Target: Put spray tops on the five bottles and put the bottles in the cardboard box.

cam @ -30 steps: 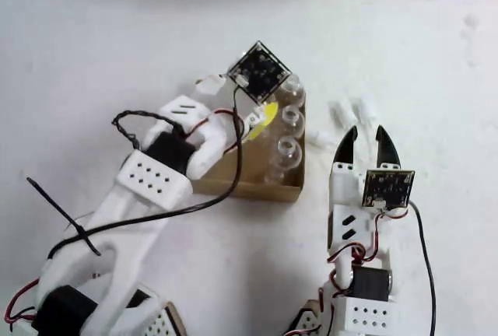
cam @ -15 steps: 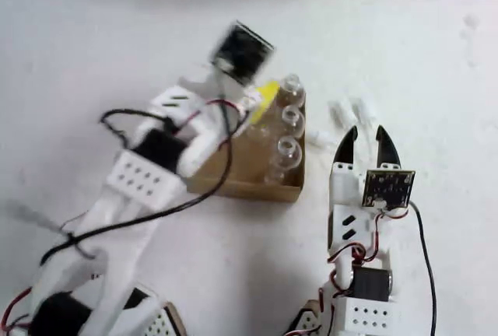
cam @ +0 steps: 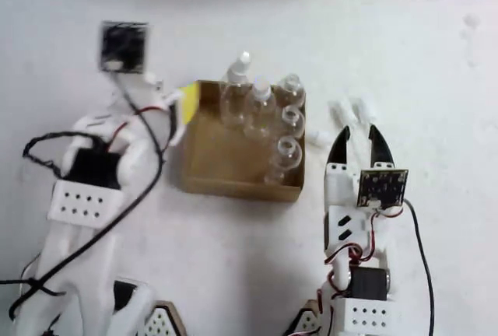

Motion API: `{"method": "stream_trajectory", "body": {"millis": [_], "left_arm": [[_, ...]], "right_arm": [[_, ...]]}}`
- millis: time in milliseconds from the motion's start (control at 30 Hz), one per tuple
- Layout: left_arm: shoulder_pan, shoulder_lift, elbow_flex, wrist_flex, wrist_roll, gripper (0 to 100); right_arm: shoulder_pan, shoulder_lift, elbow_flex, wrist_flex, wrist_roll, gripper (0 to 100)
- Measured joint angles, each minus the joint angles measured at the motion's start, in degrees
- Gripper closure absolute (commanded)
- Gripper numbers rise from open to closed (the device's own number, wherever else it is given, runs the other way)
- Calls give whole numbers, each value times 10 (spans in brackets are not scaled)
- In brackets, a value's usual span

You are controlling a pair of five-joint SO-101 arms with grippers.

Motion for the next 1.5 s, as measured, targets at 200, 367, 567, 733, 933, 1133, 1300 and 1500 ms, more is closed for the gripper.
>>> {"method": "stream_trajectory", "body": {"millis": [200, 367, 567, 733, 933, 1133, 1300, 1500], "left_arm": [[-64, -43, 154, -116, 56, 797], [-82, -62, 300, -324, 62, 826], [-71, -65, 330, -389, 62, 839], [-70, -65, 331, -393, 62, 839], [-70, -65, 367, -432, 62, 839], [-69, -65, 388, -490, 50, 842], [-69, -65, 388, -493, 47, 842], [-69, -65, 388, -495, 47, 842]], "right_arm": [[-17, 0, -17, -6, 18, 868], [-101, 26, -110, 78, 68, 868], [-184, 222, -317, 166, 92, 868], [-201, 479, -505, 207, 92, 823], [-238, 654, -658, 261, 79, 702], [-264, 723, -684, 249, 75, 722], [-262, 787, -709, 229, 75, 722], [-246, 854, -767, 237, 71, 723]]}}
